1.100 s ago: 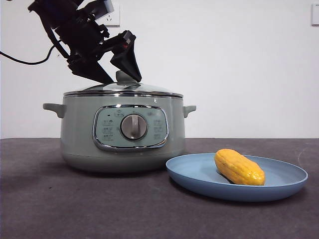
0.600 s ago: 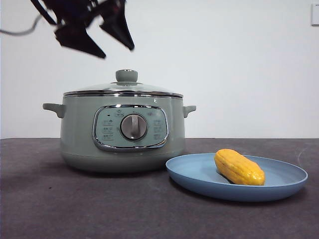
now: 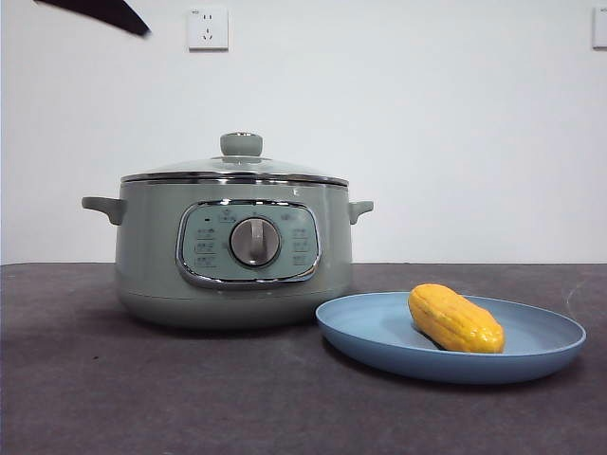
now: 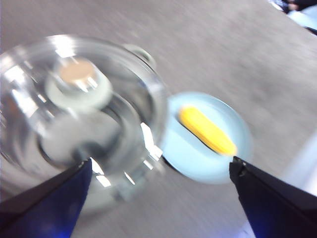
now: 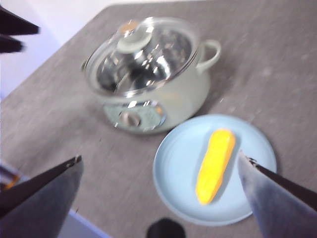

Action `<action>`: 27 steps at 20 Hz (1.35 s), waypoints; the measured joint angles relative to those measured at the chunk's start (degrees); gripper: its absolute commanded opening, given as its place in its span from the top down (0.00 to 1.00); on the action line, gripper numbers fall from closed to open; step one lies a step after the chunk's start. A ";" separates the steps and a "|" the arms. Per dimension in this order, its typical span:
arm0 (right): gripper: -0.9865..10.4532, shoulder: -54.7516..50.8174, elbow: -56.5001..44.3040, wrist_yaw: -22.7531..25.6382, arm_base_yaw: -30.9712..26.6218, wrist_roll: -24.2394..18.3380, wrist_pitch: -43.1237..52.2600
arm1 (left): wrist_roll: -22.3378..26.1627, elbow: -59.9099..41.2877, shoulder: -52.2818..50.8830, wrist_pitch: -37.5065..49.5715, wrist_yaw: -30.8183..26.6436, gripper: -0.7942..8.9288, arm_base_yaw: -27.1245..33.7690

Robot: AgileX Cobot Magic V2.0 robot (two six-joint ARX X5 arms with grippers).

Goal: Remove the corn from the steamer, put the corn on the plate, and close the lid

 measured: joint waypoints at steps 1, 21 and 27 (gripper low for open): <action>0.42 0.00 0.00 -0.90 0.00 -0.17 -0.83 | -0.20 0.00 -1.51 -2.36 0.85 0.44 0.00; 0.92 0.02 0.00 -5.70 0.00 -1.07 -6.91 | -0.44 -0.02 -10.43 -19.15 6.36 0.92 0.00; 0.91 0.02 0.00 -5.60 0.00 -1.05 -6.91 | -0.44 -0.02 -10.43 -19.15 6.36 0.92 0.00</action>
